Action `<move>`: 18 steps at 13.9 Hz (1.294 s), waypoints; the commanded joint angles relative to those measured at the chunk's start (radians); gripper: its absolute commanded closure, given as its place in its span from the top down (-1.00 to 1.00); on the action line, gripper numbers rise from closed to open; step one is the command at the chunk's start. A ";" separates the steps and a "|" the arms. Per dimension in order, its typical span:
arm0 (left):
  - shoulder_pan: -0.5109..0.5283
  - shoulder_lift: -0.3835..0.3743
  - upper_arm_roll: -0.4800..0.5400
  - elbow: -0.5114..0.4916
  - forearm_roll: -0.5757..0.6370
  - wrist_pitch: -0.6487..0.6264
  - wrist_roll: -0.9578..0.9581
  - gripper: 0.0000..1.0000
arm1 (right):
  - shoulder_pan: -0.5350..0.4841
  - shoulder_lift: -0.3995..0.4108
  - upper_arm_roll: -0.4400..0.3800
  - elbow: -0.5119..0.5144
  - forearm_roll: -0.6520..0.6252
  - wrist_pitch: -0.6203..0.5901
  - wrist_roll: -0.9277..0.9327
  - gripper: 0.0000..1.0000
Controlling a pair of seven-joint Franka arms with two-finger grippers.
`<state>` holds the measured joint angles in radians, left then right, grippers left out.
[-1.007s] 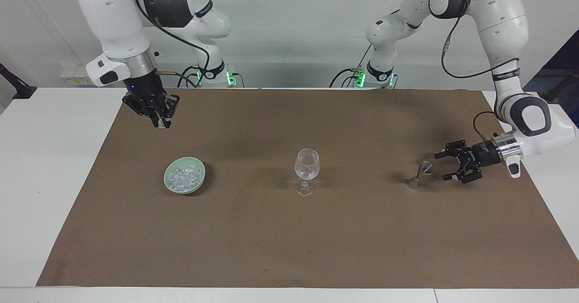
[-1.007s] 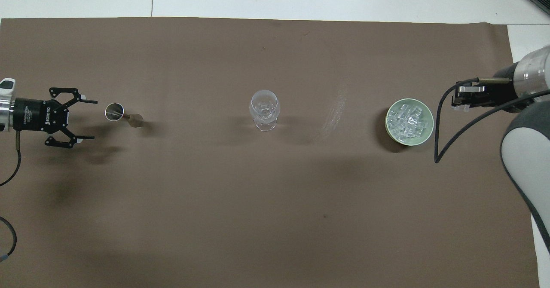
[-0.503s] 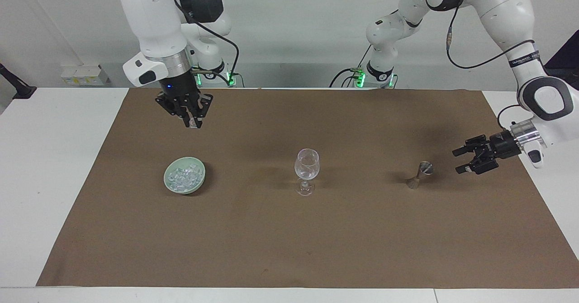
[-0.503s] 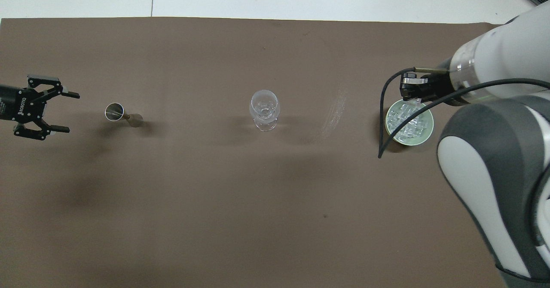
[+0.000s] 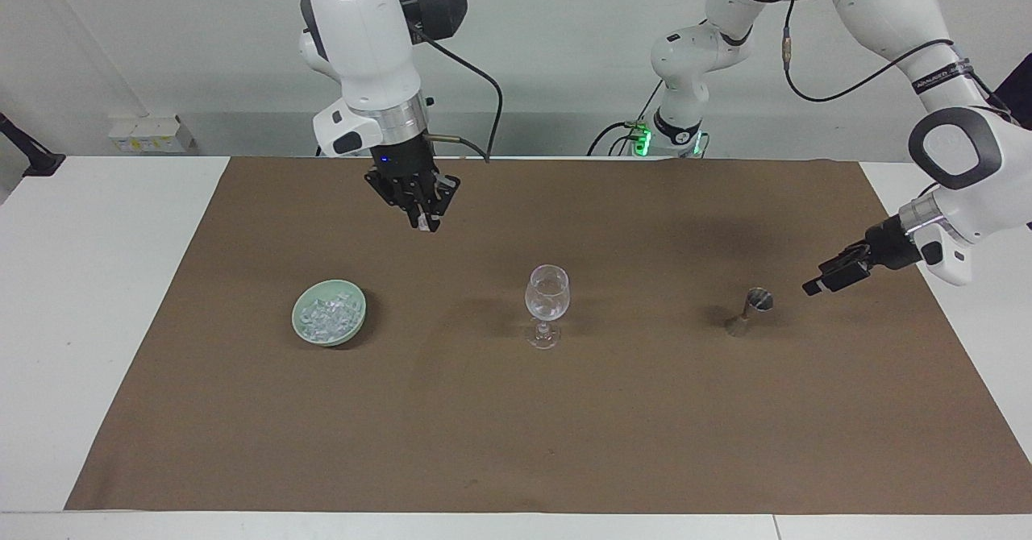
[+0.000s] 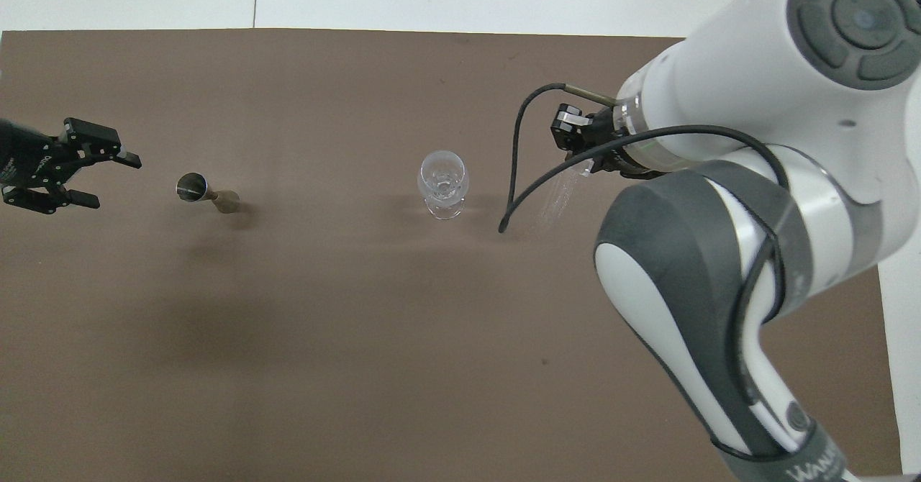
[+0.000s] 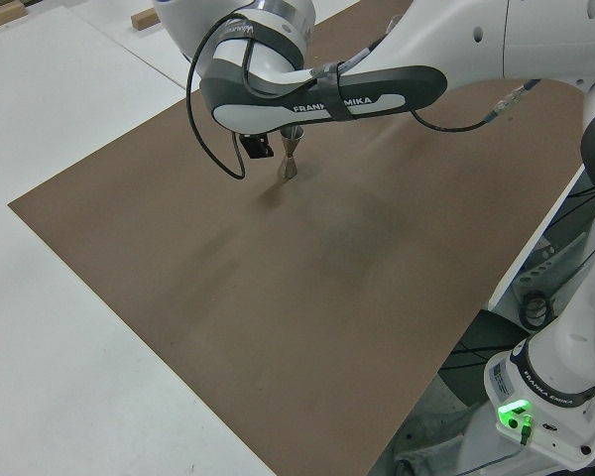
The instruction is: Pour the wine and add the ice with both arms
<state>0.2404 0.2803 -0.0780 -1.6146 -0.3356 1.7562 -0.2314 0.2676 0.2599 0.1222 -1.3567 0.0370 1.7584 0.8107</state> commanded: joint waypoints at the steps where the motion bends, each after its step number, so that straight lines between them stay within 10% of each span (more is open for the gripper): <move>1: -0.056 -0.059 0.012 -0.027 0.079 0.039 0.081 1.00 | 0.002 0.088 0.033 0.087 0.029 0.054 0.131 -1.00; 11: -0.148 -0.194 0.003 -0.002 0.256 0.013 0.253 1.00 | 0.105 0.199 0.036 0.079 0.015 0.283 0.246 -1.00; 18: -0.211 -0.288 -0.003 0.053 0.311 -0.233 0.251 1.00 | 0.150 0.205 0.036 0.027 -0.049 0.317 0.235 -1.00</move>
<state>0.0388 0.0047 -0.0903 -1.5908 -0.0500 1.5982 0.0114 0.4179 0.4665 0.1563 -1.3111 0.0106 2.0557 1.0385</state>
